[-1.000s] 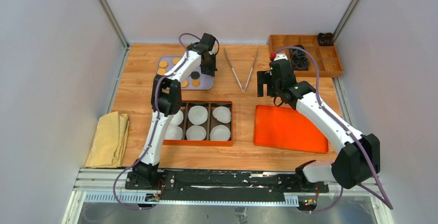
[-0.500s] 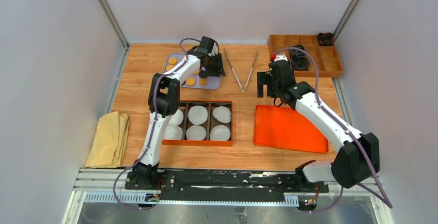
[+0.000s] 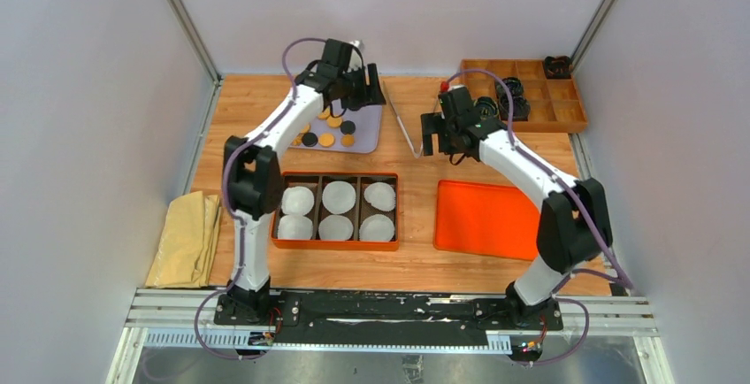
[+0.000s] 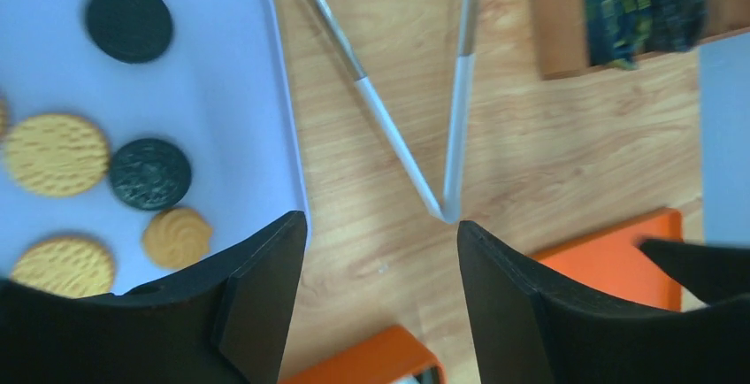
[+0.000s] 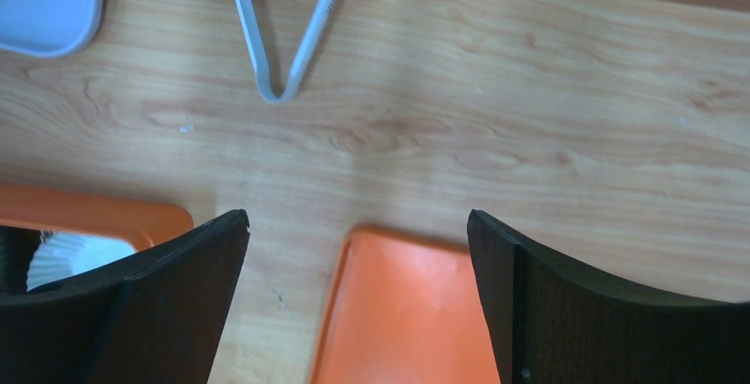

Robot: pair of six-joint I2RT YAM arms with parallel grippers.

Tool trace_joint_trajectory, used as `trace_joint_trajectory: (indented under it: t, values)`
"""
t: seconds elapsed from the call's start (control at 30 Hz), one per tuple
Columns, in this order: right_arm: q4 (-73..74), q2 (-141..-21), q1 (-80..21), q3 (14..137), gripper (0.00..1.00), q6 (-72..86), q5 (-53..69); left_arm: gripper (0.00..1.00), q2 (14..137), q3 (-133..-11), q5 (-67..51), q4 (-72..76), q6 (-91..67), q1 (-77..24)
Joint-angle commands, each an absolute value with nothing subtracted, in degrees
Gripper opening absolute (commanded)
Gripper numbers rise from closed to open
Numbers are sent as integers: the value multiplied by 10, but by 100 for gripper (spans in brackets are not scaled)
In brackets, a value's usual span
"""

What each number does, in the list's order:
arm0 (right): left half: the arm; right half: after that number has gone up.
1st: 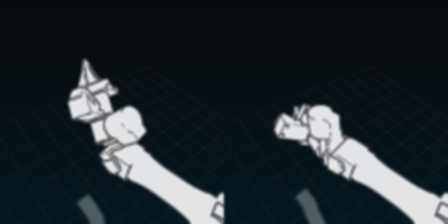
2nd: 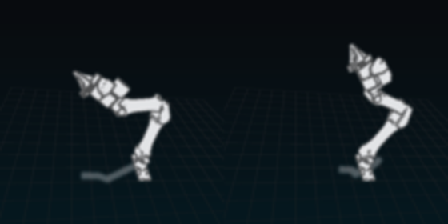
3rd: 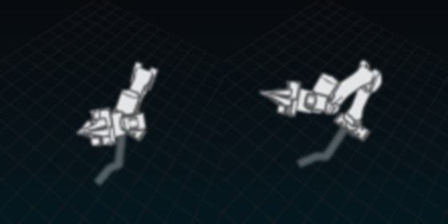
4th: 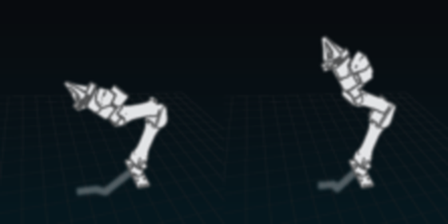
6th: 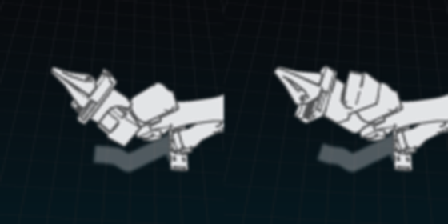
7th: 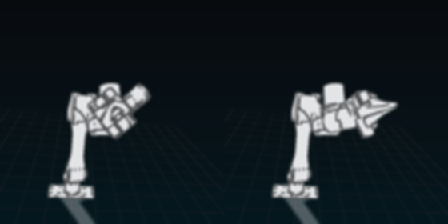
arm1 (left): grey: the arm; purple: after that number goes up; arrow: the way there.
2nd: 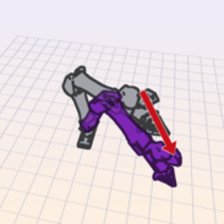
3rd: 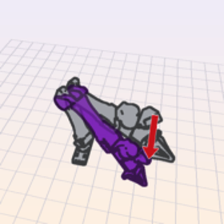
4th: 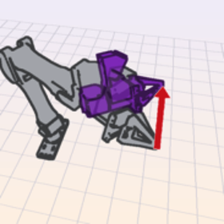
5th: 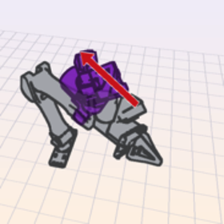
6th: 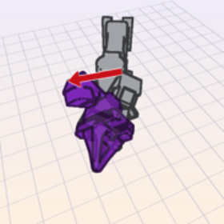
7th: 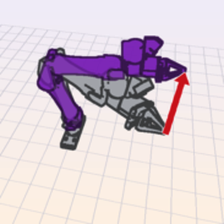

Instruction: Pack the cookies

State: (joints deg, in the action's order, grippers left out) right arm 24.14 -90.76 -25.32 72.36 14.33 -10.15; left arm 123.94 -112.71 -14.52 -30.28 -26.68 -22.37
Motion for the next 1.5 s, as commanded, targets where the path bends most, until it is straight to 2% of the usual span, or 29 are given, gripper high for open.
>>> trace_joint_trajectory:
  t: [0.0,0.17,0.43,0.63,0.93,1.2,1.47]
  values:
    - [244,-991,-247,798,100,136,-92,71,1093,-1071,-89,-285,-246,-229]
    - [252,-1073,-246,867,100,134,-74,75,975,-948,-53,-260,-245,-229]
    - [265,-1177,-245,951,100,129,-43,76,917,-868,-26,-281,-231,-229]
    - [286,-1255,-245,1026,100,132,-34,76,906,-867,-2,-289,-218,-229]
    - [301,-1337,-244,1113,100,163,-86,77,894,-854,-1,-292,-210,-229]
    - [337,-1427,-243,1244,100,177,-113,77,893,-852,-1,-290,-208,-229]
    - [341,-1452,-241,1253,100,214,-130,77,904,-847,4,-286,-206,-229]
